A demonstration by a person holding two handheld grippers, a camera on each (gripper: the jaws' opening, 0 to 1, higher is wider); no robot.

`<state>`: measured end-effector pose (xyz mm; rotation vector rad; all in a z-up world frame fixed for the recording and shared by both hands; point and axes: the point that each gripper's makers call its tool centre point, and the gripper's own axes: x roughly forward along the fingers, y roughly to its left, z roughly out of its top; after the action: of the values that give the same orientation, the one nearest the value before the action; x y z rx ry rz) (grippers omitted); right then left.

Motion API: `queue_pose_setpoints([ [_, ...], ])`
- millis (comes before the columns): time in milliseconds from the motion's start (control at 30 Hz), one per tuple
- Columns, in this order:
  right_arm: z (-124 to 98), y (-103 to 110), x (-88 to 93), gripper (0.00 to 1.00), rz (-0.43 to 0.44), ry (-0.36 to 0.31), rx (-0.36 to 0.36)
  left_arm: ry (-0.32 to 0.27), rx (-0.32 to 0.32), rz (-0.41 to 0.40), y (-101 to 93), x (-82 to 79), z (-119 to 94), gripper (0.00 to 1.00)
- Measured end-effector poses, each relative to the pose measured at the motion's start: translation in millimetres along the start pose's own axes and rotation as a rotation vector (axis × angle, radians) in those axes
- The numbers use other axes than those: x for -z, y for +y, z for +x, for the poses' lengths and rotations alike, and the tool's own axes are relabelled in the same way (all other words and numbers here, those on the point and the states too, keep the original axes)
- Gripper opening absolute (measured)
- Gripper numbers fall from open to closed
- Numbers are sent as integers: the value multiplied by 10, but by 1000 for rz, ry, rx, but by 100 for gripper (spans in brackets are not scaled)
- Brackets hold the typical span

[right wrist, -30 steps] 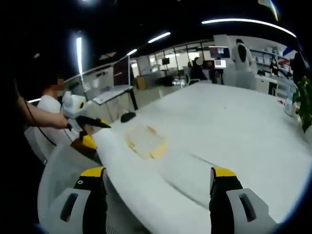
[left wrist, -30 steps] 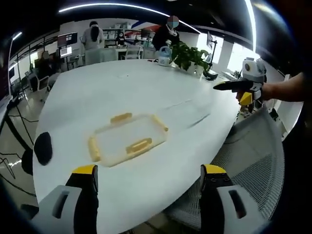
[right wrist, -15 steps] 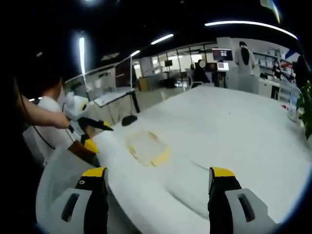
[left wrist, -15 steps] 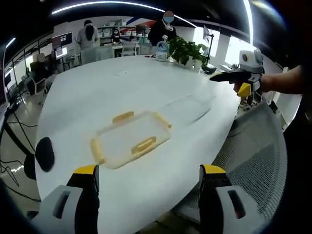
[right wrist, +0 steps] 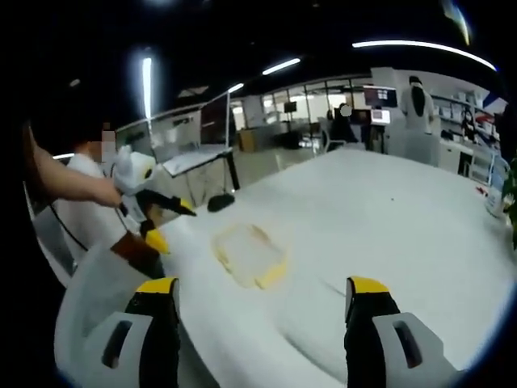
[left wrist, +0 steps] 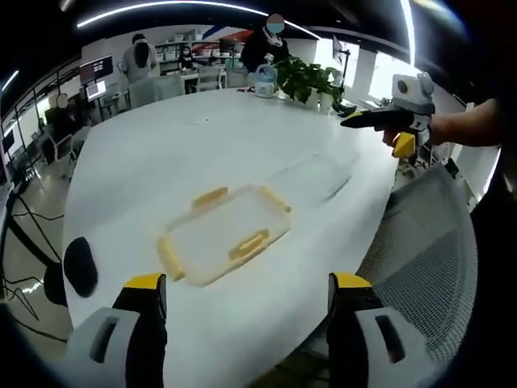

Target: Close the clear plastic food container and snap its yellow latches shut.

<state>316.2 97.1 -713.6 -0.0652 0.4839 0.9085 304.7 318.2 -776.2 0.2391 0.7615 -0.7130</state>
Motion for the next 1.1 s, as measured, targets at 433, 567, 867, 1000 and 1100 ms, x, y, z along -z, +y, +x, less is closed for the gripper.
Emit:
queue_pose_setpoints([
  [433, 101, -77, -88, 82, 24, -17, 1, 27, 20, 24, 99, -16, 76, 82],
  [567, 143, -70, -81, 81, 16, -8, -9, 38, 38, 44, 116, 1, 114, 81],
  [867, 229, -42, -76, 81, 20, -3, -23, 63, 40, 69, 247, -9, 153, 81],
  [1000, 255, -31, -56, 81, 13, 9, -33, 74, 42, 79, 306, -18, 179, 81],
  [1100, 274, -38, -58, 80, 12, 12, -36, 84, 44, 91, 348, -19, 200, 81],
])
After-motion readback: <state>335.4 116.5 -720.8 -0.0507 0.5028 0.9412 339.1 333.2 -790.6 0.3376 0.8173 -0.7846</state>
